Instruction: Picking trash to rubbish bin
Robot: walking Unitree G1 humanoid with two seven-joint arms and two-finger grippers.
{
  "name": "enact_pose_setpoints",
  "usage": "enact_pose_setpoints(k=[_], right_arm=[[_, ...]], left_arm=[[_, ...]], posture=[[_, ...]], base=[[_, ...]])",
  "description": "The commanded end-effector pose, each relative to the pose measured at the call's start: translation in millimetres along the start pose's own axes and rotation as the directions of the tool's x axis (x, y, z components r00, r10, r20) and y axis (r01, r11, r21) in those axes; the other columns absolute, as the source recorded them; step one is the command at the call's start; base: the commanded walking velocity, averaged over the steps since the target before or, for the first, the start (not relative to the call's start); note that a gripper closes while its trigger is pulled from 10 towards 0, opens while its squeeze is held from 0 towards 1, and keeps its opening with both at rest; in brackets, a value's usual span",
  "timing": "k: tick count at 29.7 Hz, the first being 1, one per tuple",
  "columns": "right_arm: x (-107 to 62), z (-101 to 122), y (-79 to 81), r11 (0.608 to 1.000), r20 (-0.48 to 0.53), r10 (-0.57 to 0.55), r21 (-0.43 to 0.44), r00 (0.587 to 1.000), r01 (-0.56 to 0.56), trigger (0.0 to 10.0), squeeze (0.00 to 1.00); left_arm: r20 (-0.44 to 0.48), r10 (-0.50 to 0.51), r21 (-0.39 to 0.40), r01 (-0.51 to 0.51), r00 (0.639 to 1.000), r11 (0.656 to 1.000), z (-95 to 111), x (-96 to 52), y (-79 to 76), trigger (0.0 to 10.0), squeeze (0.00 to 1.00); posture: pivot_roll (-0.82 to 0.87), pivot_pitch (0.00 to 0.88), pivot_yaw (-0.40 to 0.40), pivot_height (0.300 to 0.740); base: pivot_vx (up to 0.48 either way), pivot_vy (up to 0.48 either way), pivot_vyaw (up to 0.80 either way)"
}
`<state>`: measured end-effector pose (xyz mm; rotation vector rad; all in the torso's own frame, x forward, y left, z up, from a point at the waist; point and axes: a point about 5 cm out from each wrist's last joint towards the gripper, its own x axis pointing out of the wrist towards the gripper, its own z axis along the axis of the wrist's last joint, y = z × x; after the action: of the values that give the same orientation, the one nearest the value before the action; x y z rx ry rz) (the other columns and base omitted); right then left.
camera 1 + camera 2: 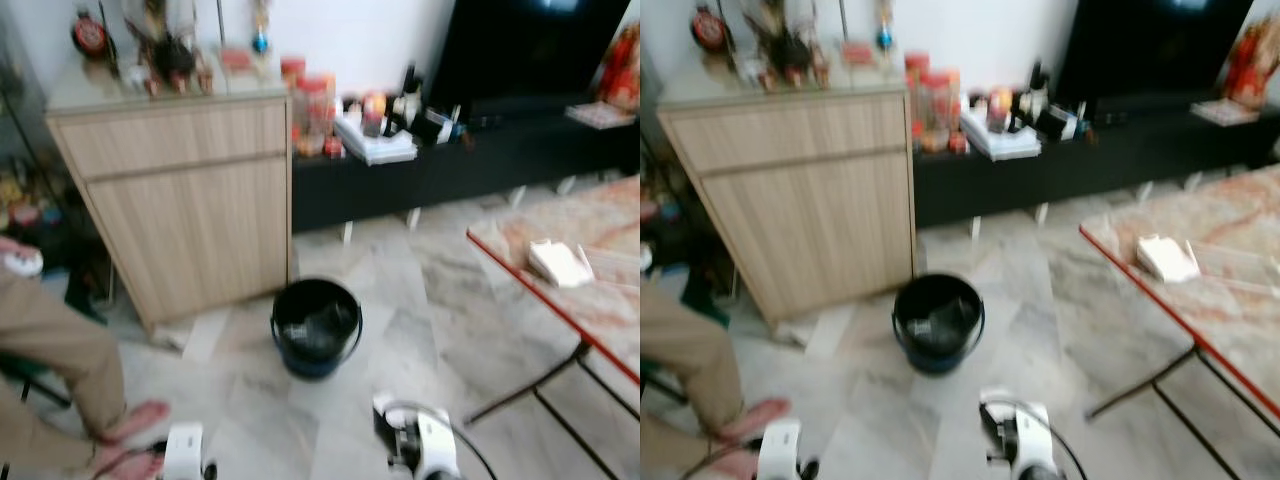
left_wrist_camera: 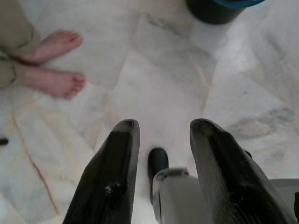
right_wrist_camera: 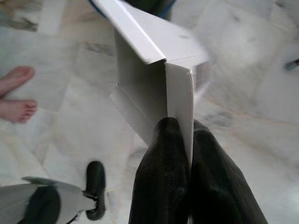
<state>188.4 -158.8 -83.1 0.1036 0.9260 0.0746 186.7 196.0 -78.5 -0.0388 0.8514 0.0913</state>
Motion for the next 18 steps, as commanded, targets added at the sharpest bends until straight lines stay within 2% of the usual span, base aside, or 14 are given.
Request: enact_pose_setpoints(k=[1, 12, 16, 18], right_arm=[[0.5, 6.8, -3.2, 1.000, 0.023, -0.011, -0.002, 1.000, 0.011, 10.0, 0.00], [0.9, 6.2, -0.2, 1.000, 0.018, 0.001, -0.019, 1.000, -0.001, 10.0, 0.00], [1.1, 6.6, 0.8, 1.000, 0.023, 0.003, -0.017, 1.000, -0.003, 10.0, 0.00], [1.0, 6.8, 0.2, 1.000, 0.029, -0.004, 0.012, 1.000, 0.004, 10.0, 0.00]], left_arm=[[-0.008, -0.006, 0.002, 0.006, 1.000, 1.000, -0.6, 0.3, -2.7, 10.0, 0.00], [-0.007, 0.004, -0.010, -0.004, 1.000, 1.000, -0.9, 0.1, -1.9, 10.0, 0.00], [-0.010, 0.010, -0.009, -0.010, 1.000, 1.000, -2.1, -0.3, -0.4, 10.0, 0.00], [-0.012, 0.013, -0.010, -0.013, 1.000, 1.000, -2.7, -0.5, 0.4, 10.0, 0.00]], posture=[[0.03, 0.000, -0.048, 0.740], [0.04, 0.000, -0.047, 0.740], [0.04, 0.000, -0.046, 0.740], [0.04, 0.000, -0.046, 0.740]], base=[[0.277, 0.000, 0.00], [0.278, 0.000, 0.00], [0.278, 0.000, 0.70], [0.279, 0.000, 0.00]])
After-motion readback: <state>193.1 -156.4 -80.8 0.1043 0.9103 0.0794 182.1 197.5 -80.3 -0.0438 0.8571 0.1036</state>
